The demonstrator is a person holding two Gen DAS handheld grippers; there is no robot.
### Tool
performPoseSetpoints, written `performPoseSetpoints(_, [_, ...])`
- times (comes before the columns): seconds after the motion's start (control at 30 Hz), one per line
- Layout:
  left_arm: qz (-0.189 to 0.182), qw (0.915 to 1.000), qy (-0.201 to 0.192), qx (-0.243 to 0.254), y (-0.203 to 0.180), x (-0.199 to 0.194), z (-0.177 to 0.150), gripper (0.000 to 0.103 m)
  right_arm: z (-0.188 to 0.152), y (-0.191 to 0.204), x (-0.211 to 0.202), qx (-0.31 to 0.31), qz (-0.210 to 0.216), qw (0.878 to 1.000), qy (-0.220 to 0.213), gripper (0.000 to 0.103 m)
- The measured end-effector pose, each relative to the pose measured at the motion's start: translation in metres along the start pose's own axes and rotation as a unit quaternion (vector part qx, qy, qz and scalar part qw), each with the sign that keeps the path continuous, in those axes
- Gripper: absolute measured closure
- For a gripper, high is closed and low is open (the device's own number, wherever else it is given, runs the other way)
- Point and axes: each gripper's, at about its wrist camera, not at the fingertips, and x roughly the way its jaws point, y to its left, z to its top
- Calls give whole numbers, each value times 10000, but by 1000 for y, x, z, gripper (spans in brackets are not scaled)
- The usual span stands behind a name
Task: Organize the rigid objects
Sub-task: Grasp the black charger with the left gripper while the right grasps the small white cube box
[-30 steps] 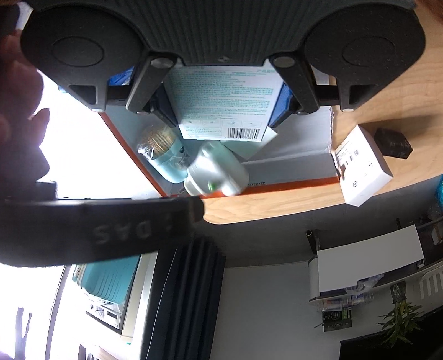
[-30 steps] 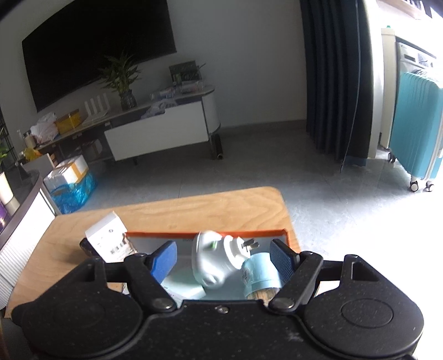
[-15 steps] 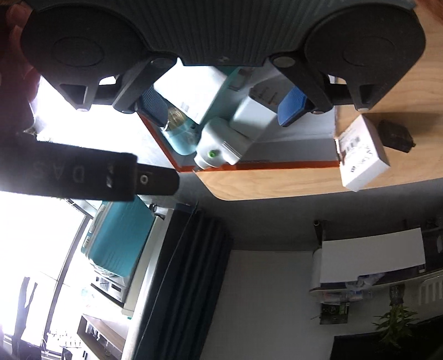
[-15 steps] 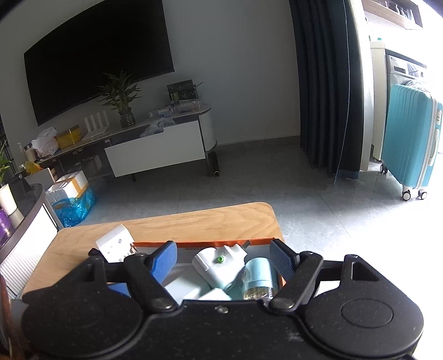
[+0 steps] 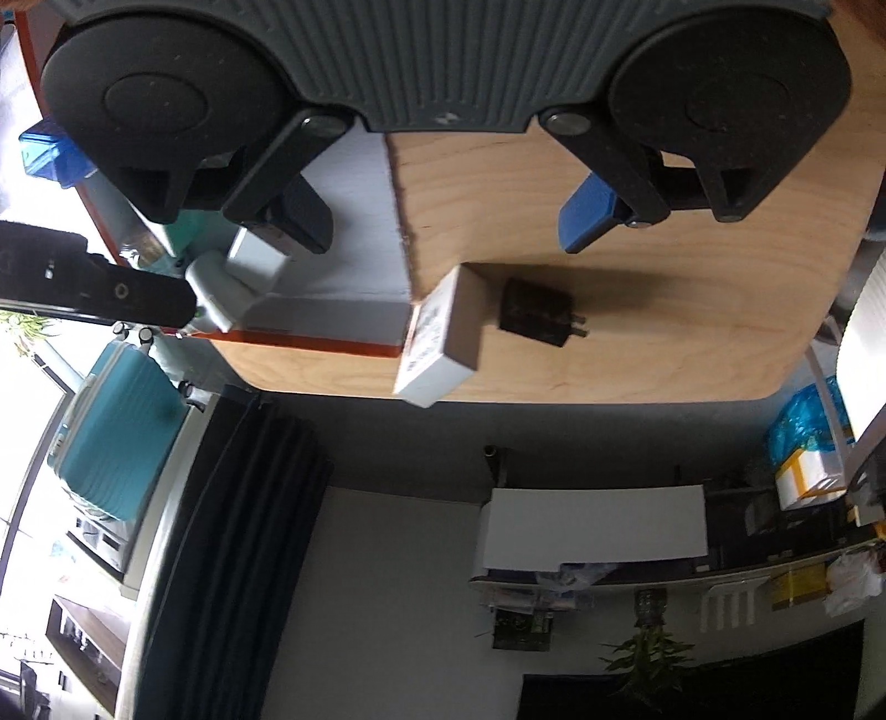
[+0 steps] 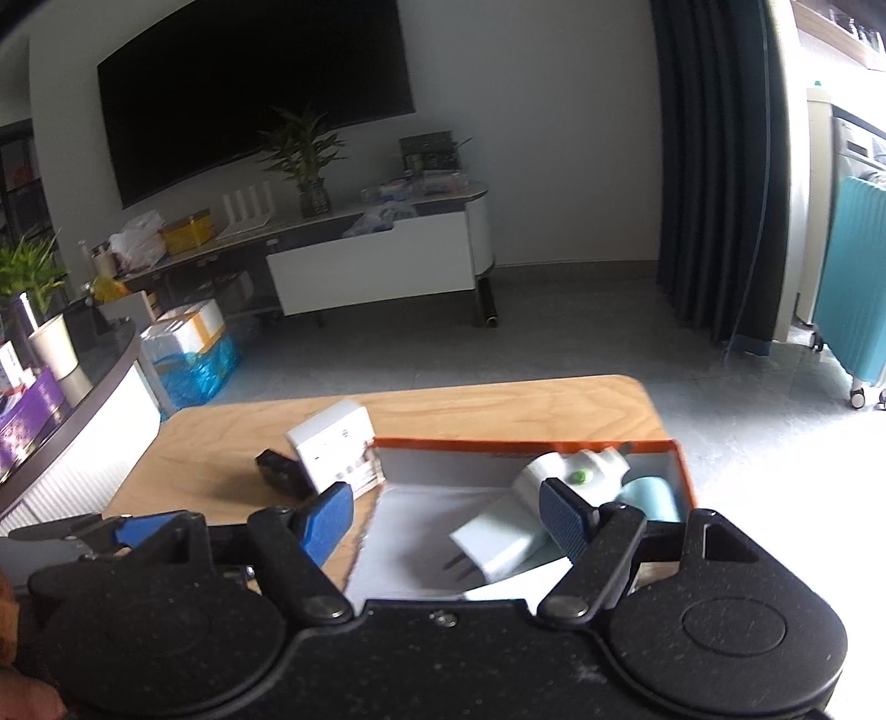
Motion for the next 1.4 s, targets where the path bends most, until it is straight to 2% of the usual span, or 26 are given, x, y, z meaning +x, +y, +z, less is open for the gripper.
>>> performPoseSetpoints(0.2, [469, 9989, 79, -60, 32, 25, 11, 11, -4, 25, 7, -164, 206, 9996, 39, 15])
performPoseSetpoints(0.3, [378, 9992, 110, -15, 41, 43, 16, 5, -7, 29, 10, -161, 263, 9995, 62, 15])
performPoseSetpoints(0.5, [592, 9972, 182, 421, 45, 83, 22, 3, -11, 31, 15, -178, 344, 9992, 97, 15])
performPoseSetpoints(0.77, [392, 9988, -48, 276, 49, 98, 23, 3, -11, 27, 26, -116, 403, 9991, 108, 15])
performPoseSetpoints(0.87, [405, 9985, -78, 370, 47, 101, 22, 10, -11, 27, 32, -75, 413, 9990, 156, 15])
performPoseSetpoints(0.9, [417, 9981, -140, 436, 46, 100, 21, 19, -11, 27, 34, -59, 417, 9990, 163, 15])
performPoseSetpoints(1.03, [408, 9975, -240, 534, 44, 97, 19, 42, -13, 31, 39, -71, 413, 9989, 200, 15])
performPoseSetpoints(1.23, [358, 9977, -370, 446, 50, 85, 11, 43, -14, 39, 41, -138, 480, 9985, 235, 15])
performPoseSetpoints(1.4, [382, 9983, -288, 341, 60, 66, 8, 43, -12, 46, 46, -125, 502, 9983, 265, 15])
